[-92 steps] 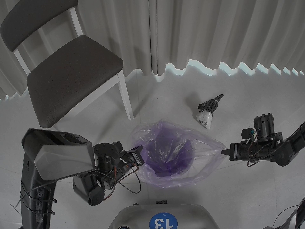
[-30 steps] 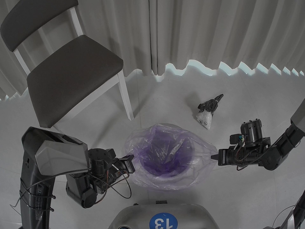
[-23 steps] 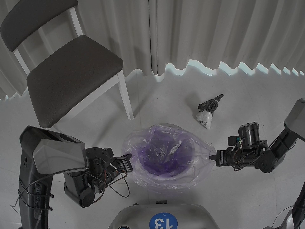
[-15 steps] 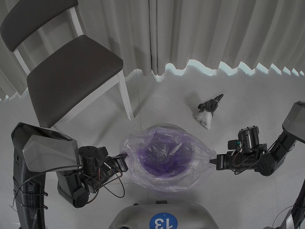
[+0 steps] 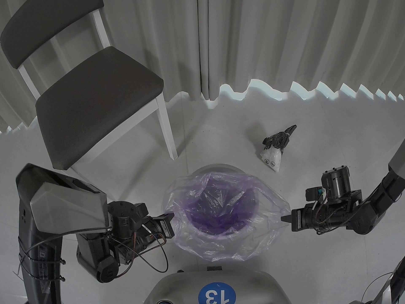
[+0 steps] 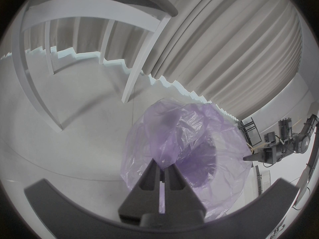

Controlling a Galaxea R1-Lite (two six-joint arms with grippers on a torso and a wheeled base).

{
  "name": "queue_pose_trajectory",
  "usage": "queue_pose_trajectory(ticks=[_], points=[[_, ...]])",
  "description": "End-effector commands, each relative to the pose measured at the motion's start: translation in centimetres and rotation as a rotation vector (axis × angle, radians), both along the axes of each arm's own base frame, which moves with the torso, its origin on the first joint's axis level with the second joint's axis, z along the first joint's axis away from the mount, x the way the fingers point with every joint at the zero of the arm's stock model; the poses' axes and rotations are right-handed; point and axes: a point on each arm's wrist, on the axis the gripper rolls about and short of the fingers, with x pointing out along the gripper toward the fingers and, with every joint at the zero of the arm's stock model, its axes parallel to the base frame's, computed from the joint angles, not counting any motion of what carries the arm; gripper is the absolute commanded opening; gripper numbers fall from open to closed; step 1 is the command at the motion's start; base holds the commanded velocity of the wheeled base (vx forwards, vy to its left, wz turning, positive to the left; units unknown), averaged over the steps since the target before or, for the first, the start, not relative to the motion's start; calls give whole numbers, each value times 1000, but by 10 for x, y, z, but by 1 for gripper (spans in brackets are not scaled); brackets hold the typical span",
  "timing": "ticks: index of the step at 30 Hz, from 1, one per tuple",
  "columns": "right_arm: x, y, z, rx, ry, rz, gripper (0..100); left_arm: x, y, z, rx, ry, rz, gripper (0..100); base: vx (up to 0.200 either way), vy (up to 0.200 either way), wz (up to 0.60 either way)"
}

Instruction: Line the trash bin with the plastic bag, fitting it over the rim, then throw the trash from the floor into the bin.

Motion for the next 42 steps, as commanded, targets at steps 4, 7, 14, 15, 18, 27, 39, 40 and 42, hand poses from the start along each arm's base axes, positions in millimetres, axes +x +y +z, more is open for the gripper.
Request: queue_pose_trajectory(ticks=[4,7,14,15,18,27,39,40,42], points=[[5,2,-21,-19,57,5,0,6,-2,-19,13,23,3,0,0,0,0],[10,4,-32,-23,74,4,0,10,0,-19,9,17,13,0,0,0,0],[22,7,-45,-7,47,-9,0,25,14,-12,-12,-19,71,0,0,0,0],[24,8,-46,-3,40,-11,0,27,16,-12,-13,-23,80,0,0,0,0],[27,9,-51,5,34,-23,0,32,21,-11,-19,-33,99,0,0,0,0],[38,12,-56,37,34,-56,0,40,22,-17,-26,-34,112,0,0,0,0],[29,10,-47,41,29,-51,0,18,11,-8,-35,-3,64,0,0,0,0],[28,10,-47,41,30,-49,0,18,11,-7,-36,-4,64,0,0,0,0],[28,10,-47,39,31,-49,0,18,12,-8,-35,-3,65,0,0,0,0]])
